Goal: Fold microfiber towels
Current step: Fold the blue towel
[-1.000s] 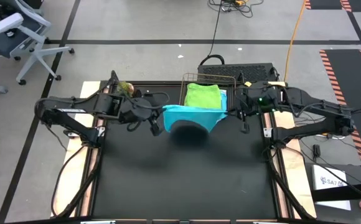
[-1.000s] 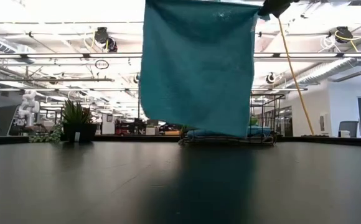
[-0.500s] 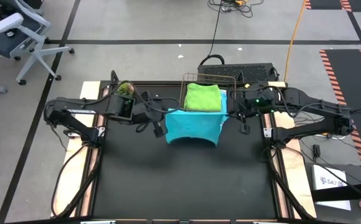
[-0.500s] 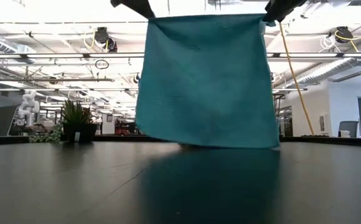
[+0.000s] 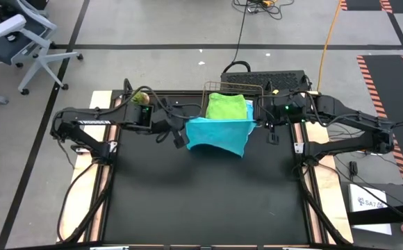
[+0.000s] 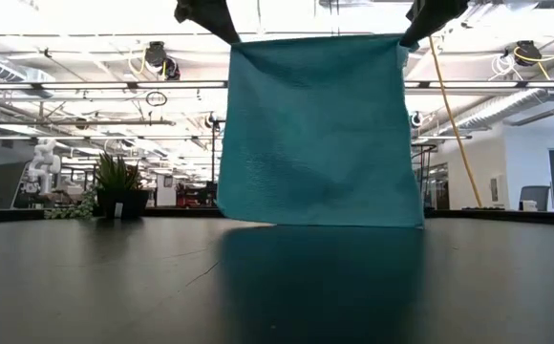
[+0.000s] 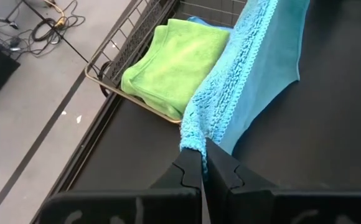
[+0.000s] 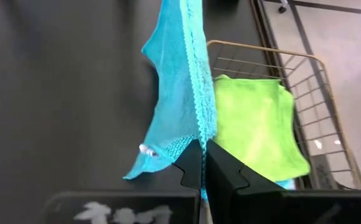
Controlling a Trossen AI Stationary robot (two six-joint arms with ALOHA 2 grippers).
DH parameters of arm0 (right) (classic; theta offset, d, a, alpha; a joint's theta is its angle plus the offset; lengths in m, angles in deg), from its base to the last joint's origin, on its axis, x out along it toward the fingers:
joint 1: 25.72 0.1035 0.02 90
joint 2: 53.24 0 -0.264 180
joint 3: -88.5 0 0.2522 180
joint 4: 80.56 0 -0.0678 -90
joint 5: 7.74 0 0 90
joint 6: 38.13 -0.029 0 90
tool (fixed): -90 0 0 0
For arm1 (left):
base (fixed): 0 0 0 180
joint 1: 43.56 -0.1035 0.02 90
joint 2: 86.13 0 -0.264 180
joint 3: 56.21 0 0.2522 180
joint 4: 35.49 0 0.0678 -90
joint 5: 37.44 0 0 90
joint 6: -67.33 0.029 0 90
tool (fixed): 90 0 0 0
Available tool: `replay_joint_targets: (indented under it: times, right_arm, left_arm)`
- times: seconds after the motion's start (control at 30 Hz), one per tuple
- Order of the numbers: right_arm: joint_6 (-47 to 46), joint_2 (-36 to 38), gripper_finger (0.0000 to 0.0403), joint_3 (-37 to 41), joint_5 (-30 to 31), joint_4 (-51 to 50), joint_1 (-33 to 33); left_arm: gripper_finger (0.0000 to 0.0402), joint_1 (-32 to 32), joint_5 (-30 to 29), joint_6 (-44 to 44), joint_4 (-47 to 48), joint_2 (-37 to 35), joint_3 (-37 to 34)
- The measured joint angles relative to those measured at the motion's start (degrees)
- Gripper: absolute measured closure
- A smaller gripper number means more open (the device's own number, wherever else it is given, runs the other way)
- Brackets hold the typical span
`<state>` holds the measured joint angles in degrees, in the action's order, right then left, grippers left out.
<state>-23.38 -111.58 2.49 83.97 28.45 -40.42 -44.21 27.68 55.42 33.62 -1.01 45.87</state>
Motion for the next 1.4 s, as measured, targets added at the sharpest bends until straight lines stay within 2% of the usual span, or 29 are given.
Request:
replay_joint_targets:
  times: [0.13,0.37,0.63,0.87,1.0,1.17,1.4]
  right_arm:
    - [2.63,0.00,0.0403,0.00,2.14,0.02,-1.78]
    - [3.29,0.02,0.0403,0.00,2.50,0.08,-3.23]
    - [-5.58,0.02,0.0403,0.72,-1.93,-0.50,-0.20]
    - [-16.11,-0.09,0.0403,8.05,-6.10,1.37,7.16]
    - [-24.43,-0.09,0.0403,14.22,-11.34,8.53,12.95]
    - [-34.19,-0.07,0.0403,21.63,-13.88,21.60,20.97]
    - [-50.52,-0.52,0.0403,34.87,-13.46,44.60,31.42]
  left_arm:
    - [0.0401,-0.75,0.41,0.86,-0.48,0.00,0.00]
    - [0.0401,-1.77,0.90,2.70,-2.70,-1.12,-0.03]
    - [0.0401,-0.54,4.50,0.81,-1.10,-0.32,-0.09]
    - [0.0401,3.40,6.02,-4.68,2.65,1.67,-0.23]
    - [0.0401,7.02,7.52,-9.00,1.69,3.25,-2.91]
    - [0.0401,12.64,12.14,-17.60,-6.10,4.38,-12.76]
    - [0.0401,19.81,16.73,-31.69,-25.61,5.54,-26.65]
